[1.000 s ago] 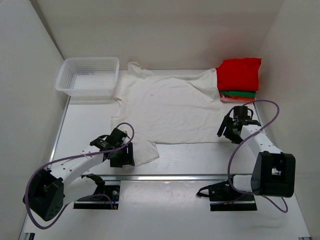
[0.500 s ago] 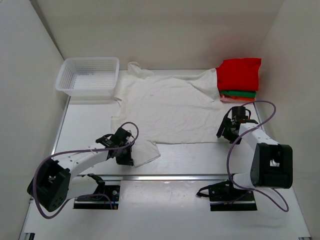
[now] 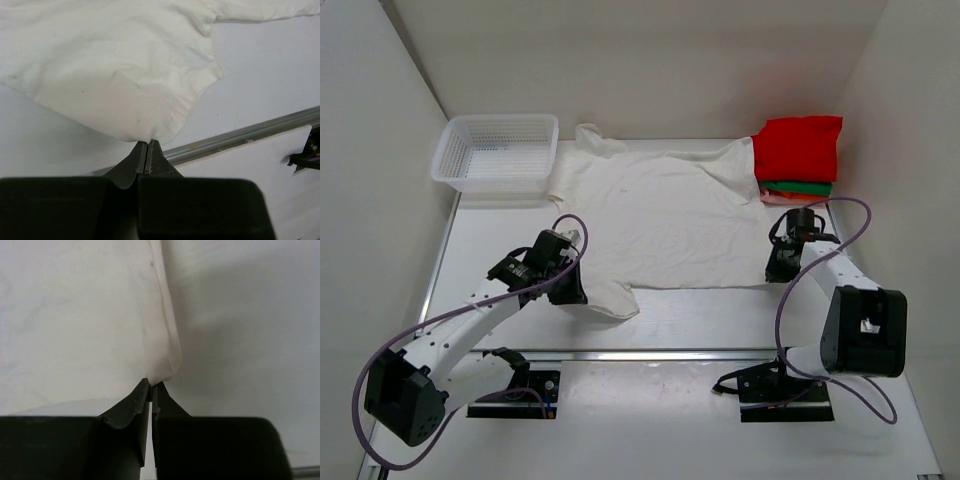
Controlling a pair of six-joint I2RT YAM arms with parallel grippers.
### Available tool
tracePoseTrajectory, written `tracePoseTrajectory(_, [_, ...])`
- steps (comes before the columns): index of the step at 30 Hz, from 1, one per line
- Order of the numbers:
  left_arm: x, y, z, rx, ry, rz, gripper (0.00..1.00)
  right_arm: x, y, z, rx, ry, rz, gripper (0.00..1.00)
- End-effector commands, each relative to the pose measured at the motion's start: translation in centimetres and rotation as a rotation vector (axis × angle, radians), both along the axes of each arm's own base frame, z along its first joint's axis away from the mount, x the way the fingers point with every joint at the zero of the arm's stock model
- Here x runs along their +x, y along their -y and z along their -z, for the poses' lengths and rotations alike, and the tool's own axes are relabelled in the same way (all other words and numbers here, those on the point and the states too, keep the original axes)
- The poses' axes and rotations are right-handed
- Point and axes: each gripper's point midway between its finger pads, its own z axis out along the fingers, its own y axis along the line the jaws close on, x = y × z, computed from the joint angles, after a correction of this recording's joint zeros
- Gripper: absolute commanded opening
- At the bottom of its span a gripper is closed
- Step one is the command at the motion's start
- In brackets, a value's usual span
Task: Fold and stack the t-shirts
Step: Grap the side of the flattened tshirt closest away from the robot with both arms
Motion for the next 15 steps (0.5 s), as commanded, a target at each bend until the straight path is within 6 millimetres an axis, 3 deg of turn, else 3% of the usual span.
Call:
tracePoseTrajectory(1, [-1.6,-0.8,-1.4,0.019,-0.021,0.042,0.00,-1.1,0.1,-2.4,0.018,-0.007,-0.035,0.00])
tracePoseTrajectory(9, [-1.6,-1.8,-5.8,-0.016,0.045,0.027,0.00,-3.1,0.9,-5.0,0.001,0.027,-0.052,0.00])
tracePoseTrajectory(15, [-1.0,-1.3,-10.4,-0.081,0.148,0.046,0.00,-4.3,1.9,-6.4,-0.011,0.054,-0.042,0.00])
